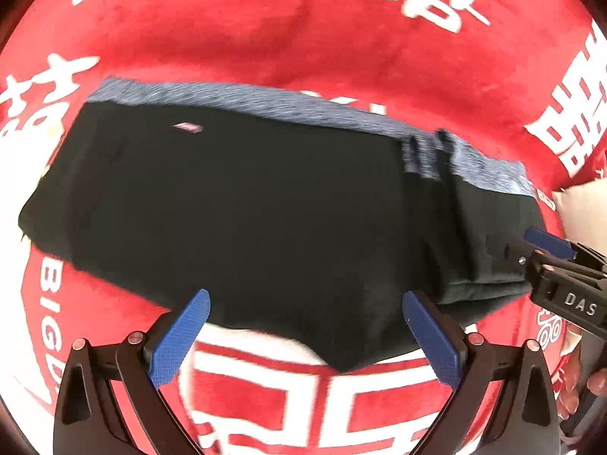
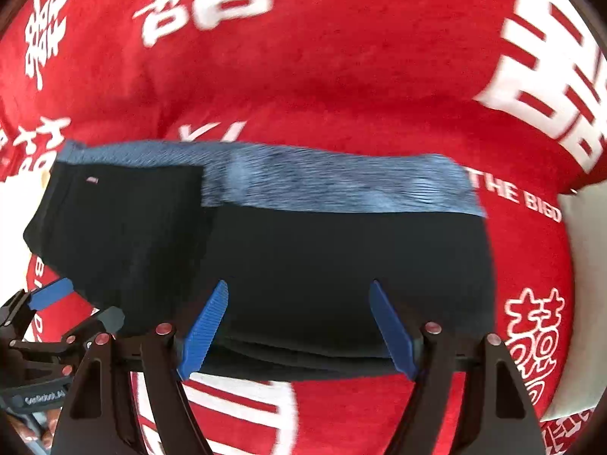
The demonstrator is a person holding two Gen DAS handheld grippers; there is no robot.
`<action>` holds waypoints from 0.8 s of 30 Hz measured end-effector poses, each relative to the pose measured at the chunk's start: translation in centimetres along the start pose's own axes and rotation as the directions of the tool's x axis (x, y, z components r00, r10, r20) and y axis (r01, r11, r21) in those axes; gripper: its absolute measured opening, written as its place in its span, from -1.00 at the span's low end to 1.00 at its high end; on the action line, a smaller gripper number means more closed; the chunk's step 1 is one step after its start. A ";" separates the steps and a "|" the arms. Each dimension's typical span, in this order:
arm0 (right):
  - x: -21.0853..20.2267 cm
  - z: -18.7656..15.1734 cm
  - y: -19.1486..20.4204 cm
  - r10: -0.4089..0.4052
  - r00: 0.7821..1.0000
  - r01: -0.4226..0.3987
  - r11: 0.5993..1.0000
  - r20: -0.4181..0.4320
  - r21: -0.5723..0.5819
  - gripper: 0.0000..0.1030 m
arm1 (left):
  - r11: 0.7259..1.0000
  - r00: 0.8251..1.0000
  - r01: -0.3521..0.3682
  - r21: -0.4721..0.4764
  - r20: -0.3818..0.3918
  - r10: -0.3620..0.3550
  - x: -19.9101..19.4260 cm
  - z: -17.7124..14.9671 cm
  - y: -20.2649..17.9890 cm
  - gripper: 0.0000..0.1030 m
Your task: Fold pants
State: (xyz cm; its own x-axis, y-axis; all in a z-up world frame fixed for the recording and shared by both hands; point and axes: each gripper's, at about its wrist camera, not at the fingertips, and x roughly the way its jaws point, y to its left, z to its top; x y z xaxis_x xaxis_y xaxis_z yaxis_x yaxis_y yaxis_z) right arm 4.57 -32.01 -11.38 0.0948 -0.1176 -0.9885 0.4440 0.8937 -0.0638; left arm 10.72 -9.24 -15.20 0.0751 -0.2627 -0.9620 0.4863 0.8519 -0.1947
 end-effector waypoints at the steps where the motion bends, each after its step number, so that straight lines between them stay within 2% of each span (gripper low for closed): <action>1: 0.3 0.1 0.6 -0.002 1.000 0.002 1.000 -0.009 -0.007 0.55 | 1.000 1.000 -0.006 -0.009 0.000 0.006 -0.1 -0.1 0.5 0.98; 4: 1.6 0.5 1.9 -0.013 0.999 0.012 1.000 -0.036 -0.026 0.61 | 0.999 1.000 -0.022 -0.043 -0.008 0.021 0.0 -0.2 2.2 0.98; 7: 4.1 0.0 2.9 -0.058 0.991 0.052 0.997 -0.122 -0.051 0.69 | 0.996 0.999 -0.028 -0.082 -0.039 0.025 0.4 -0.4 3.6 0.98; 11: 4.6 0.0 2.8 -0.099 0.989 0.097 0.995 -0.113 -0.029 0.98 | 0.993 0.998 -0.044 -0.106 -0.038 0.041 0.3 -0.8 5.4 0.98; 13: 4.9 0.0 1.9 -0.080 0.989 0.082 0.997 -0.124 0.009 0.99 | 0.992 0.998 -0.048 -0.117 -0.045 0.043 0.4 -0.9 6.1 0.98; 20: 4.7 -0.5 1.8 -0.096 0.991 0.095 0.995 -0.097 -0.010 0.99 | 0.982 0.998 -0.034 -0.186 -0.061 0.023 0.5 -0.8 8.4 0.98; 22: 4.7 -0.6 1.7 -0.097 0.991 0.097 0.995 -0.094 -0.007 0.99 | 0.976 0.999 0.001 -0.217 -0.031 -0.008 -0.1 -0.7 9.6 0.98; 24: 4.5 -0.8 1.7 -0.099 0.991 0.098 0.995 -0.094 -0.007 0.99 | 0.959 0.999 0.031 -0.281 0.043 -0.020 -1.4 -0.6 11.8 0.98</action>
State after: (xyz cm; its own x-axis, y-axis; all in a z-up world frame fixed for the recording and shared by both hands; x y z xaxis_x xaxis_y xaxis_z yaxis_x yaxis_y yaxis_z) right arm 5.08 -30.68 -16.07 -0.0334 -0.1641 -0.9859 0.4447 0.8809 -0.1617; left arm 15.77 1.43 -16.26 0.1023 -0.2987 -0.9489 0.2245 0.9362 -0.2705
